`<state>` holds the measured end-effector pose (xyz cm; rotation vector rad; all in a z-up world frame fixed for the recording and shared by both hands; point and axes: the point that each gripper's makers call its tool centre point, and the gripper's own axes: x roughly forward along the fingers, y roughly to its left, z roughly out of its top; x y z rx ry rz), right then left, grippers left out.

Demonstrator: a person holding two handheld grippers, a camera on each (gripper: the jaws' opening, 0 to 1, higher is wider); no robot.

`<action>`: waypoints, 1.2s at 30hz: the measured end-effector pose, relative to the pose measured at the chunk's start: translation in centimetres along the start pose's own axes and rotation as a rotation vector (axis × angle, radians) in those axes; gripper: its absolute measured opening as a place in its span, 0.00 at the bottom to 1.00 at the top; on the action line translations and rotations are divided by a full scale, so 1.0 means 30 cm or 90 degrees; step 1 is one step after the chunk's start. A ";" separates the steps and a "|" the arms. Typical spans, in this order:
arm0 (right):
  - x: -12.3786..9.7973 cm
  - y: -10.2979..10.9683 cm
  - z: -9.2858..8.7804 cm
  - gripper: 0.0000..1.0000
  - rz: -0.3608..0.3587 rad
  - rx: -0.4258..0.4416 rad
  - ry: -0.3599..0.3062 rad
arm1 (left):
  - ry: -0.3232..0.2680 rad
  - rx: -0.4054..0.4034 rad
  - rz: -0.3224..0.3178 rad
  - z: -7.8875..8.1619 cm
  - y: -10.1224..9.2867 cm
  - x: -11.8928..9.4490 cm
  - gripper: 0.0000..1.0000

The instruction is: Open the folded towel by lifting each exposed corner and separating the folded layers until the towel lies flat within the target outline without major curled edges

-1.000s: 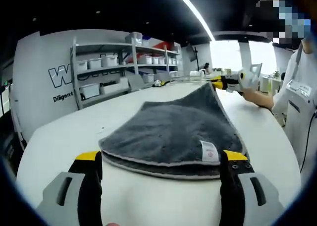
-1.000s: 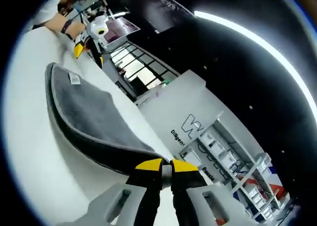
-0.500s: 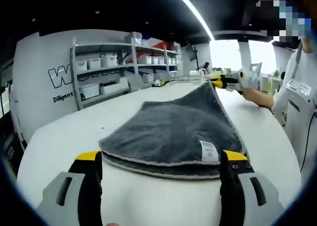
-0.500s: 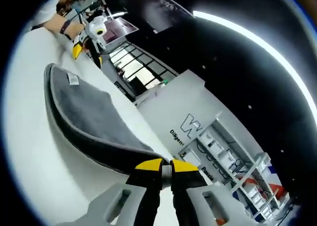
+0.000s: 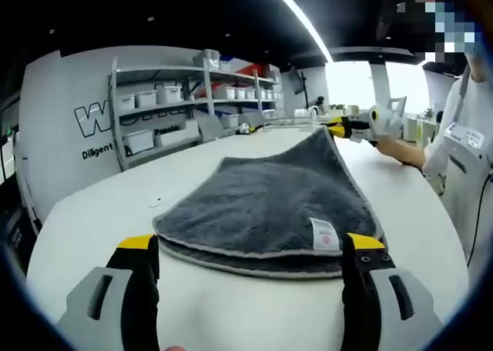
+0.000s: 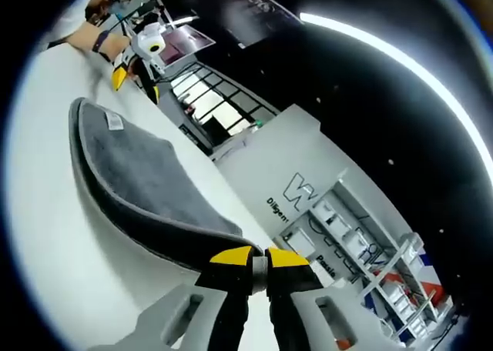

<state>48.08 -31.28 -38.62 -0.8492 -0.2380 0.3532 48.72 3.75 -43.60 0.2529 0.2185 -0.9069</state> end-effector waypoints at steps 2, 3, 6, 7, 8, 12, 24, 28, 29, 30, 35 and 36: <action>0.001 0.002 -0.003 0.03 0.006 0.015 0.001 | 0.000 -0.001 0.000 -0.001 0.000 0.000 0.97; 0.001 0.003 -0.007 0.03 0.010 0.024 0.002 | 0.001 0.000 0.000 -0.001 0.001 0.000 0.97; 0.002 0.004 -0.027 0.04 0.017 0.056 0.016 | 0.002 0.000 0.000 -0.002 0.000 0.001 0.97; 0.002 0.003 -0.030 0.04 0.019 0.071 0.015 | 0.003 0.000 -0.001 -0.003 0.000 0.001 0.97; 0.002 0.006 -0.036 0.04 0.022 0.093 0.017 | 0.003 0.001 -0.001 -0.004 0.000 0.001 0.97; 0.003 0.006 -0.058 0.07 0.035 0.155 0.026 | 0.003 0.001 -0.001 -0.002 -0.001 0.001 0.97; -0.006 0.025 -0.111 0.20 0.101 0.326 0.044 | 0.004 0.002 0.000 -0.003 0.003 0.000 0.97; -0.011 0.027 -0.128 0.24 0.114 0.340 0.053 | 0.003 0.001 -0.001 -0.003 0.002 0.000 0.97; -0.014 0.029 -0.135 0.25 0.120 0.342 0.059 | 0.003 0.002 -0.001 -0.002 0.001 0.000 0.97; -0.016 0.028 -0.137 0.27 0.120 0.351 0.059 | 0.003 0.003 -0.001 -0.002 0.001 0.000 0.97; -0.027 0.042 -0.147 0.34 0.153 0.410 0.060 | 0.002 0.003 0.000 0.000 0.000 -0.001 0.97; -0.028 0.047 -0.149 0.35 0.156 0.409 0.063 | 0.002 0.003 0.000 0.000 0.000 -0.001 0.97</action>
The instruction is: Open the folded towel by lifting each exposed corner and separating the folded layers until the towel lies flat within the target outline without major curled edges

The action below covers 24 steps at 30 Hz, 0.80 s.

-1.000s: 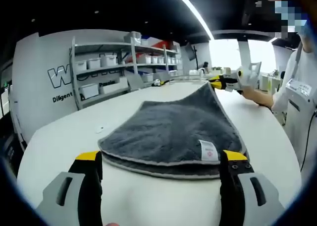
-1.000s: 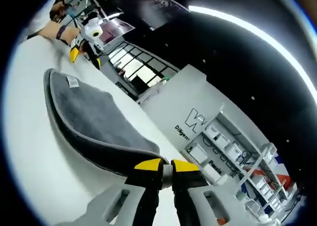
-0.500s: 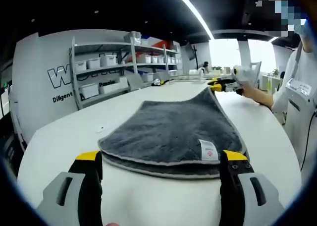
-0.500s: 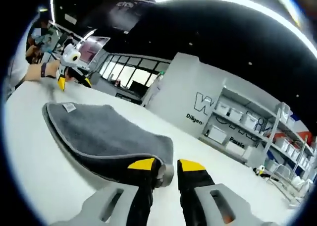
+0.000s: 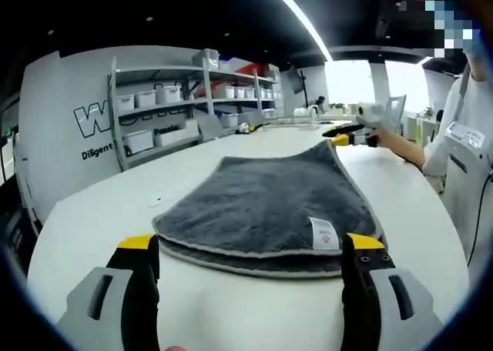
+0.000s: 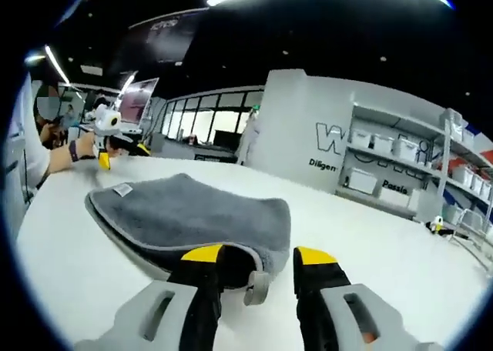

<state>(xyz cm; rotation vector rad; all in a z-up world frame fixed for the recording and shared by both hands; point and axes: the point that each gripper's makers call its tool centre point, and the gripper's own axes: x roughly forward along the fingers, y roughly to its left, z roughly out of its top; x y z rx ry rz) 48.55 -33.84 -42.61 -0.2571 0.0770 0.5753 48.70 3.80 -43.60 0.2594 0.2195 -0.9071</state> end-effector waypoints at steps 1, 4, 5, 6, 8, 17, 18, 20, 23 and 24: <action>-0.002 0.004 -0.014 0.35 0.006 -0.015 0.016 | 0.000 0.000 0.000 0.000 0.000 0.000 0.97; -0.001 0.017 -0.031 0.40 0.020 -0.045 0.035 | 0.001 0.001 0.000 -0.001 -0.001 0.001 0.97; -0.001 0.023 -0.035 0.42 0.028 -0.054 0.038 | 0.001 0.001 0.000 -0.001 0.000 0.001 0.97; -0.001 0.023 -0.035 0.44 0.029 -0.053 0.038 | 0.001 0.001 -0.001 -0.001 -0.001 0.001 0.97; -0.002 0.032 -0.036 0.46 0.044 -0.031 0.034 | 0.001 0.001 0.000 -0.001 0.000 0.001 0.97; -0.014 0.050 -0.001 0.65 0.076 0.046 -0.009 | 0.002 0.002 0.000 -0.002 0.000 0.001 0.97; -0.014 0.051 0.001 0.67 0.078 0.050 -0.011 | 0.002 0.001 0.000 -0.002 0.000 0.001 0.97; -0.016 0.060 0.010 0.71 0.087 0.060 -0.019 | 0.002 0.001 -0.001 -0.003 -0.001 0.002 0.97; -0.017 0.073 0.019 0.76 0.097 0.069 -0.025 | 0.003 0.001 -0.001 -0.004 0.000 0.002 0.97; -0.016 0.074 0.019 0.78 0.099 0.070 -0.026 | 0.003 0.001 -0.002 -0.004 -0.001 0.002 0.97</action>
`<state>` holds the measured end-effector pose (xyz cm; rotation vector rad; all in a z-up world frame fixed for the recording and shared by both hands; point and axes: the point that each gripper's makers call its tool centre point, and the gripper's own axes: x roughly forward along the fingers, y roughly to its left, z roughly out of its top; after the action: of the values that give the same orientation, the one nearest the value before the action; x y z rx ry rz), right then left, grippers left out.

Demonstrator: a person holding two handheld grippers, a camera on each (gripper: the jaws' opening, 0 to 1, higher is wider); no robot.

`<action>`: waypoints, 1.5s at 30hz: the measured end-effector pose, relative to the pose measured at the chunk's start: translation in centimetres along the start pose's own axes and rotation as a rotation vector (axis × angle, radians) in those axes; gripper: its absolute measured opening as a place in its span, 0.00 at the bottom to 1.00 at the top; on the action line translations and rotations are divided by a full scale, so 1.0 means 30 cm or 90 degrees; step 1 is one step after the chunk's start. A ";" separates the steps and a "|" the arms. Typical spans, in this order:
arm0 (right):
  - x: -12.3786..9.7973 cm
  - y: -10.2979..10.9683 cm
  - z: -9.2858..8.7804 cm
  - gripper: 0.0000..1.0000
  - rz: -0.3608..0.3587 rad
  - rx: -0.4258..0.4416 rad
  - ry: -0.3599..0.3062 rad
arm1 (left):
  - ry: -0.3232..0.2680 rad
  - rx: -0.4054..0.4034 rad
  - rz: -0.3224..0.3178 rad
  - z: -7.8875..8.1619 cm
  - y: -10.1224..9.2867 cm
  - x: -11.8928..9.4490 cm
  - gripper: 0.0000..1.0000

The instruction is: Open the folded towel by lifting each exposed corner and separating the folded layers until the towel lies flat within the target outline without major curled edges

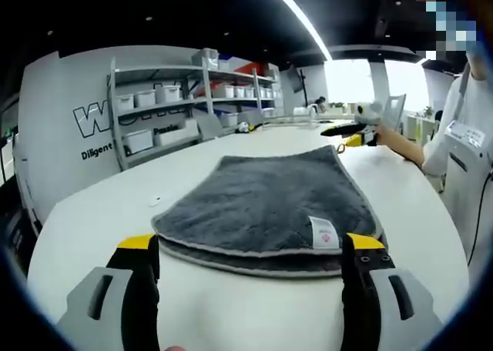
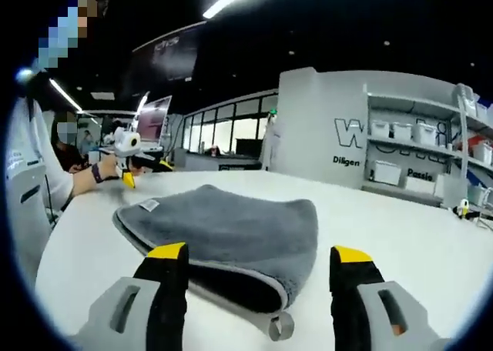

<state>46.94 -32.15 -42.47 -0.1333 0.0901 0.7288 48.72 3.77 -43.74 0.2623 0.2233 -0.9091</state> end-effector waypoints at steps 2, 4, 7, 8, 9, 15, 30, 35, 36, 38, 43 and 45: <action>0.003 0.009 -0.001 0.82 0.003 -0.001 0.005 | 0.000 0.000 0.000 0.000 -0.002 0.001 0.97; 0.006 0.010 -0.003 0.87 -0.001 -0.007 0.011 | 0.001 0.000 0.001 -0.001 -0.002 0.001 0.97; 0.006 0.009 -0.007 0.93 -0.002 -0.004 0.017 | 0.001 -0.001 0.001 -0.002 -0.002 0.001 0.97; 0.007 0.008 -0.008 0.95 -0.002 -0.004 0.019 | 0.002 -0.001 0.000 -0.003 -0.002 0.001 0.97; 0.007 0.008 -0.009 0.96 -0.003 -0.004 0.020 | 0.002 -0.002 0.000 -0.003 -0.002 0.002 0.97; 0.006 0.007 -0.009 0.99 -0.004 0.001 0.024 | 0.004 -0.003 -0.001 -0.006 -0.003 0.004 0.97; 0.007 0.009 -0.012 0.99 -0.001 0.006 0.026 | 0.009 0.003 0.003 -0.009 0.003 0.003 0.97; 0.005 0.007 -0.007 0.99 -0.004 0.003 0.020 | 0.009 0.002 0.004 -0.008 0.006 0.003 0.98; 0.005 0.006 -0.003 0.99 -0.003 0.006 0.015 | 0.010 0.003 0.005 -0.009 0.005 0.004 0.98; 0.006 0.003 0.001 0.99 -0.003 0.010 0.009 | 0.013 0.005 0.005 -0.010 0.003 0.004 0.98; 0.010 0.001 0.000 0.99 -0.006 0.000 0.007 | 0.013 0.008 0.004 -0.008 -0.001 0.006 0.98; 0.010 0.003 -0.002 0.99 -0.005 -0.002 0.006 | 0.013 0.012 0.004 -0.007 -0.002 0.005 0.98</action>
<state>47.11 -31.90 -42.57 -0.1399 0.0974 0.7202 48.74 3.68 -43.99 0.2901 0.2328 -0.9025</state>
